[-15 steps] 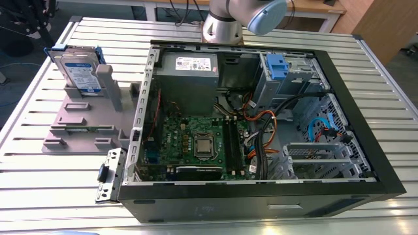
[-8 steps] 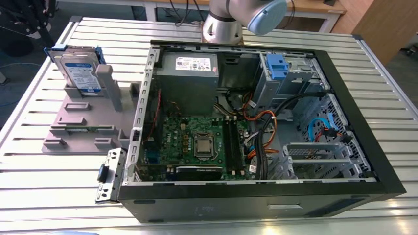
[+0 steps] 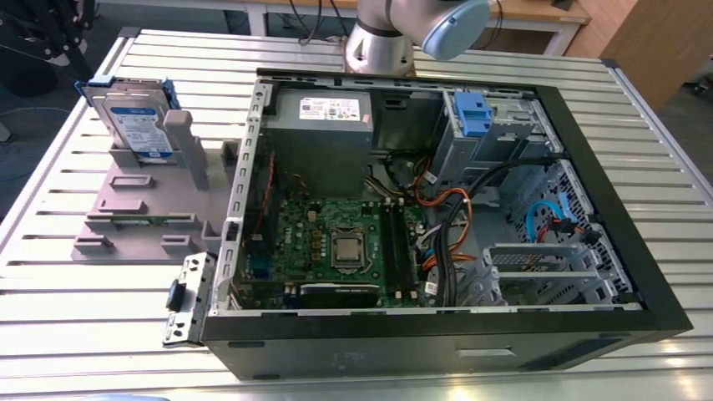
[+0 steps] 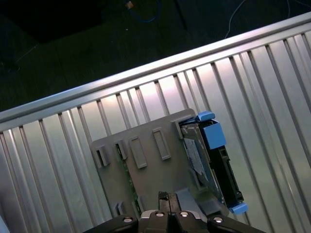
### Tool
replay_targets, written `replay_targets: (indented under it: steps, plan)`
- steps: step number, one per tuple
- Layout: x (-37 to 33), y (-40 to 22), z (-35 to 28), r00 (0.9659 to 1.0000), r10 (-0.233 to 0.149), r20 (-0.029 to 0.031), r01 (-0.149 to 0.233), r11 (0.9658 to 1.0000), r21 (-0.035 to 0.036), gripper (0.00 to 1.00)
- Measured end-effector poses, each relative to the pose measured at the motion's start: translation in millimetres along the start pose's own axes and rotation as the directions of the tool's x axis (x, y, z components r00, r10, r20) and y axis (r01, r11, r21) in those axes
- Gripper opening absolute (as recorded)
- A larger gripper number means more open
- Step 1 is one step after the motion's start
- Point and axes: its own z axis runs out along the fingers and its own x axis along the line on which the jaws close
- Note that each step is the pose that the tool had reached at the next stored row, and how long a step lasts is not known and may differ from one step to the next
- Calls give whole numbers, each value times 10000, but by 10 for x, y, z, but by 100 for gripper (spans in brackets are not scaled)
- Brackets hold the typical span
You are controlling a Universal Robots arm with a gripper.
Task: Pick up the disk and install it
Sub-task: 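Pick up the disk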
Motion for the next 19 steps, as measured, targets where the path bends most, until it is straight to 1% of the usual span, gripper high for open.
replay_targets:
  steps: [19]
  plan:
    - [0, 0, 0, 9999, -132, -5, 132, 9999, -4, 11]
